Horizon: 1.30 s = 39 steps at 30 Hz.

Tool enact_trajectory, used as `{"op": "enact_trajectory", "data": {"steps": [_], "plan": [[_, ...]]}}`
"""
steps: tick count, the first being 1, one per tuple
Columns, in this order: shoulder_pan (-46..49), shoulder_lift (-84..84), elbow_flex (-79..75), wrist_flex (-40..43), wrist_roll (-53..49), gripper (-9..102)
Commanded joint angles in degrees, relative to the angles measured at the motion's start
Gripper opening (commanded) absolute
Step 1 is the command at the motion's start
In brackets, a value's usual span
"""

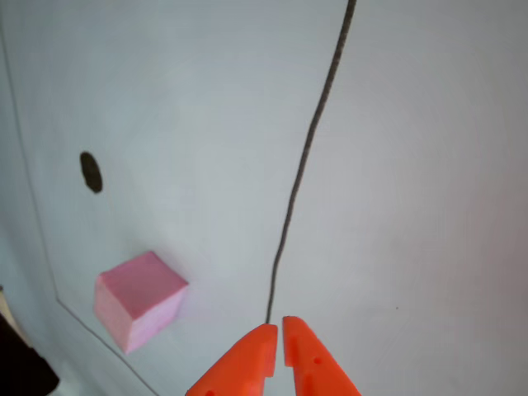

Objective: Grasp the colored block, Place it on the black dot, and then return the arm to the default position.

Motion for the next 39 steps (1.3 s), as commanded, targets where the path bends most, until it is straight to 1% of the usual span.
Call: {"op": "enact_trajectory", "data": {"steps": [1, 13, 14, 17, 18, 19, 23, 26, 30, 34, 39], "plan": [[-0.35, 0.44, -1.85, 0.00, -0.18, 0], [-0.88, 0.44, -1.85, 0.00, -0.62, 0], [-0.79, -0.18, -1.85, -0.97, -1.23, 0], [0.53, -9.76, -3.43, -10.37, -3.34, 0], [1.32, -13.62, -5.98, -12.04, -3.25, 0], [1.85, -16.88, -9.58, -11.51, -2.90, 0], [0.88, -27.95, -27.69, 0.44, 0.53, 0], [-1.23, -35.68, -39.02, 5.98, 2.29, 0], [-3.78, -44.30, -50.54, 10.02, 3.69, 0], [-4.83, -56.51, -61.88, 15.12, 7.21, 0], [-5.45, -71.10, -72.60, 15.38, 10.90, 0]]}}
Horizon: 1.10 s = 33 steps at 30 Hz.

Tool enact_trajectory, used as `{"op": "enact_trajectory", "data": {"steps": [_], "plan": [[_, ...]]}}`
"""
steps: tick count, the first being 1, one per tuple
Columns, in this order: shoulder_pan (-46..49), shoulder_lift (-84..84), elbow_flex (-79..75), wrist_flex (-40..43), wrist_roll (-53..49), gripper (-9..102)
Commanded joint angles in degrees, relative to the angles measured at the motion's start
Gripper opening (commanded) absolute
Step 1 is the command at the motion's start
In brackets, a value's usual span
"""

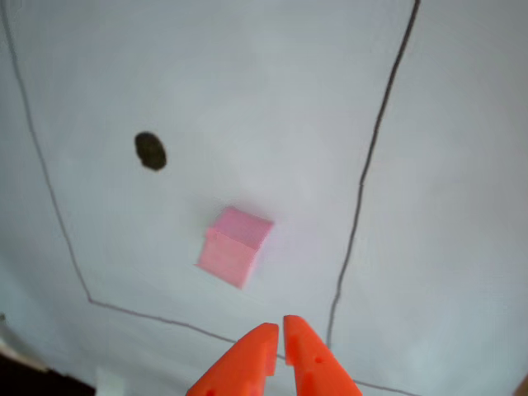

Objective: Grasp the colored block, Place it on the black dot, and then return the arm to the default position.

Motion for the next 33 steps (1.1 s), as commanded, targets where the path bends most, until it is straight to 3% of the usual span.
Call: {"op": "enact_trajectory", "data": {"steps": [1, 8, 22, 33], "plan": [[-1.05, -5.01, -7.91, -0.62, 1.58, 0], [-2.37, -16.61, -16.26, -3.52, 3.16, 0], [-5.45, -28.65, -17.14, -10.63, 3.16, 0], [-11.16, -33.05, -23.64, -3.87, 2.99, 0]]}}
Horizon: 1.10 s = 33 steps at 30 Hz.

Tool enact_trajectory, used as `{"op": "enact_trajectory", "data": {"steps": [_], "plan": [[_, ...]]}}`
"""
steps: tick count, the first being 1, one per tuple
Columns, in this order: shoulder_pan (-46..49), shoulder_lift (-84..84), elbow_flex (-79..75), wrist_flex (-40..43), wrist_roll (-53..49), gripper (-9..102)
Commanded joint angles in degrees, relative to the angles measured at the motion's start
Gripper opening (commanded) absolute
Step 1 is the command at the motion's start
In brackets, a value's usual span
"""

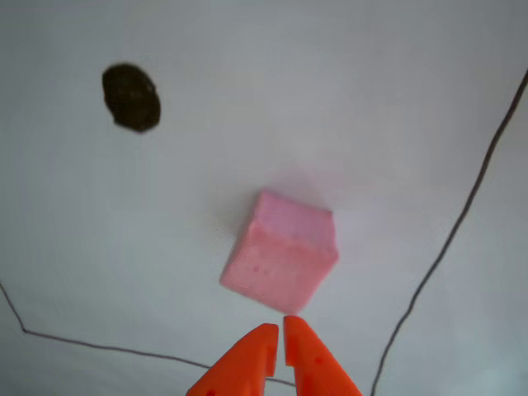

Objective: Grasp the colored block, Place it on the black dot, and then return the arm to the default position.

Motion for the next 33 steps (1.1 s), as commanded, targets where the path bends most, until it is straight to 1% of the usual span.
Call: {"op": "enact_trajectory", "data": {"steps": [1, 5, 9, 16, 18, 20, 22, 26, 29, 31, 33], "plan": [[-1.85, 0.09, -4.13, 2.02, -2.20, 0], [-2.99, -1.14, -6.06, 5.10, -5.45, 0], [-3.78, -1.32, -6.24, 7.38, -10.90, 0], [-3.87, -2.81, -6.86, 9.23, -24.52, 0], [-3.43, -3.43, -6.86, 9.14, -26.72, 0], [-2.90, -3.52, -6.86, 8.44, -26.81, 0], [-2.29, -3.52, -6.86, 7.56, -24.87, 0], [-1.32, -2.81, -6.86, 5.10, -17.23, 0], [-0.35, -2.11, -6.50, 2.11, -5.45, 0], [0.00, -1.49, -6.06, 1.41, 3.78, 0], [0.00, -1.14, -5.89, 1.23, 10.46, 0]]}}
